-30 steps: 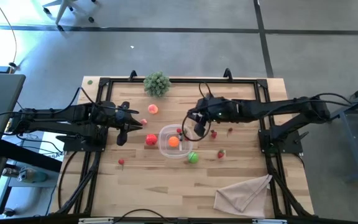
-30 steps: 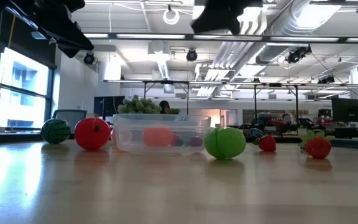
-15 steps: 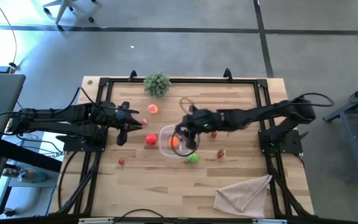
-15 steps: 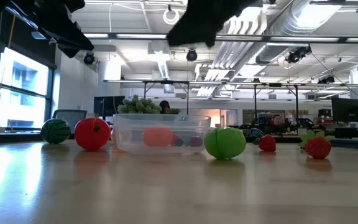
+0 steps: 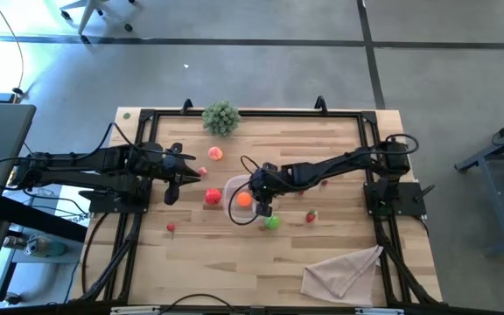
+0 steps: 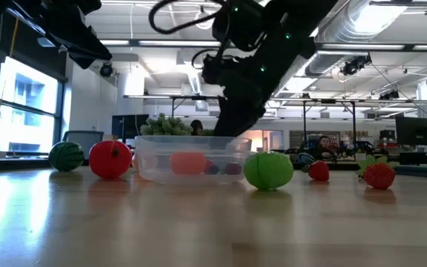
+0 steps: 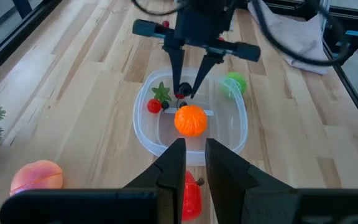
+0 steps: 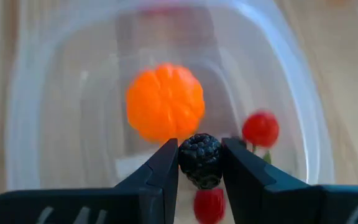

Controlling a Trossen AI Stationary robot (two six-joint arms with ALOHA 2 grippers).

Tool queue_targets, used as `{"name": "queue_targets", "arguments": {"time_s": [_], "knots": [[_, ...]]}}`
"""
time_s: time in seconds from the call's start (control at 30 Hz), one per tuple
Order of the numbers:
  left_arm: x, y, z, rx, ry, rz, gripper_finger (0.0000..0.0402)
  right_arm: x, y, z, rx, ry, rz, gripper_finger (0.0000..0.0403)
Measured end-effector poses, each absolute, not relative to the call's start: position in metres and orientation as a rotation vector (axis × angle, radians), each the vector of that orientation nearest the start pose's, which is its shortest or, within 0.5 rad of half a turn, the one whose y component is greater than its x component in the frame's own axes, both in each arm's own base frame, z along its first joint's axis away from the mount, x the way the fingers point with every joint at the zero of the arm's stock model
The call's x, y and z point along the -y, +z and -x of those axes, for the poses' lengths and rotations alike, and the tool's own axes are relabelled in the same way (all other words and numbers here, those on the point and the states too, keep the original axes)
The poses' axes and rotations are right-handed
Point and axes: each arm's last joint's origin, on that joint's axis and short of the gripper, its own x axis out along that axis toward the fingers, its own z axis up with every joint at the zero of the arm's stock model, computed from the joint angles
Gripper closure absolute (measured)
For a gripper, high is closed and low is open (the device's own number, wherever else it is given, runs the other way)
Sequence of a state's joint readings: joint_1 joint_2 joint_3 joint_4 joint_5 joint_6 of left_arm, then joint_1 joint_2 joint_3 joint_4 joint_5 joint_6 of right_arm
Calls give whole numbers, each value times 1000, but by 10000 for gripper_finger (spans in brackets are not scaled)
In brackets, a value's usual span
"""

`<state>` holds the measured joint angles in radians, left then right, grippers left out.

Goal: Pick and placing Produce into tupperware
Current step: Put the blackberry into the transparent bin, then put the shrivelled cherry into the transparent bin

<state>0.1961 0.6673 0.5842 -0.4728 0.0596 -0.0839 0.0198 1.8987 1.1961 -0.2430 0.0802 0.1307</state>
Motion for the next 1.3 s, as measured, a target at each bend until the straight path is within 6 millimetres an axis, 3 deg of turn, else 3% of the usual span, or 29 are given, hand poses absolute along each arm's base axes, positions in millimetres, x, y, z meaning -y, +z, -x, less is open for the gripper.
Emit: {"name": "queue_targets", "arguments": {"time_s": [1.03, 1.3], "knots": [[-26, 255, -141, -546, 156, 152, 350, 5, 160, -386, -968, -195, -24, 272], [-26, 255, -141, -546, 156, 153, 350, -3, 195, -398, -953, -174, 45, 273]]}}
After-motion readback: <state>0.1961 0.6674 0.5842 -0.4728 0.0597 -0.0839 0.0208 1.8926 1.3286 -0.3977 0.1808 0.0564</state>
